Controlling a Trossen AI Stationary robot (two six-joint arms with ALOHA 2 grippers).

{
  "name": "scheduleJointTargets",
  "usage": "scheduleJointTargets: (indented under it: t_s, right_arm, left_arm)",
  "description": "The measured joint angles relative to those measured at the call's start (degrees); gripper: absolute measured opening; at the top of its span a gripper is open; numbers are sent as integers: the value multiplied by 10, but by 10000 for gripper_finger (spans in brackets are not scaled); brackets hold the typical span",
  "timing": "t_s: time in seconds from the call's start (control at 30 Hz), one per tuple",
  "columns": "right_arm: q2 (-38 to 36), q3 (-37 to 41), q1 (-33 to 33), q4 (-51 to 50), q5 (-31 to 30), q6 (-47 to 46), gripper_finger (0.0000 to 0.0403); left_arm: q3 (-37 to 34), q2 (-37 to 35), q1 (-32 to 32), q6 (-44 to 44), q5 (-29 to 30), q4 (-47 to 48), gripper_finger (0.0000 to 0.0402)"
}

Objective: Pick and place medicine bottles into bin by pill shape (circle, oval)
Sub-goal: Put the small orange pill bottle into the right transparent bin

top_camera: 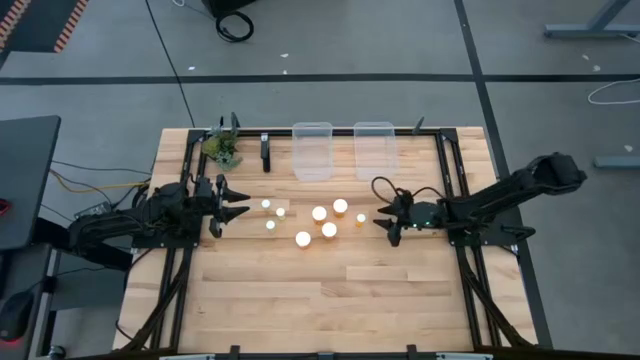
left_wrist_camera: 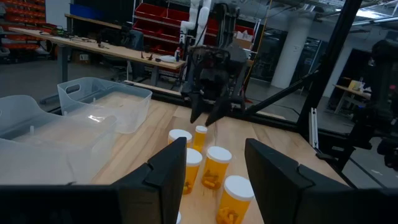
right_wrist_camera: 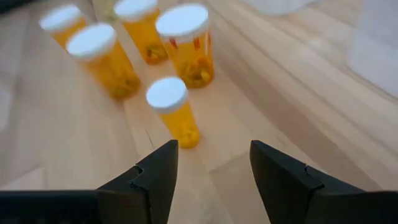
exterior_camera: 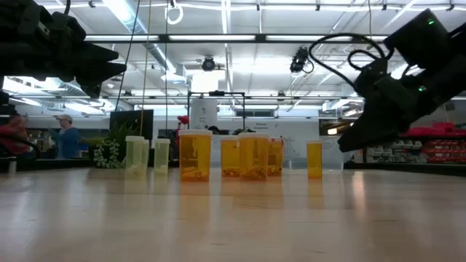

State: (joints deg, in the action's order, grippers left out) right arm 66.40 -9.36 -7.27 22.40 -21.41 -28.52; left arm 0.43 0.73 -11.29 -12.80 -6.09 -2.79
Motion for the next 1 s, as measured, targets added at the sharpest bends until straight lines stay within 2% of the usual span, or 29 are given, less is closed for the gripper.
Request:
scheduleJointTargets:
  t_s: [0.33,0.57,0.73,1.0]
  right_arm:
    - [109,-64,-2,0,-8,-10,257]
    - [152,-87,-28,0,-73,-14,260]
    - [186,-100,-30,0,-57,-20,260]
    - [191,-100,-30,9,-56,-13,260]
  left_arm:
    - [0,0,0,0,0,0,172]
    - [0,0,0,0,0,0,172]
    - [0,0,0,0,0,0,172]
    - [0,0,0,0,0,0,172]
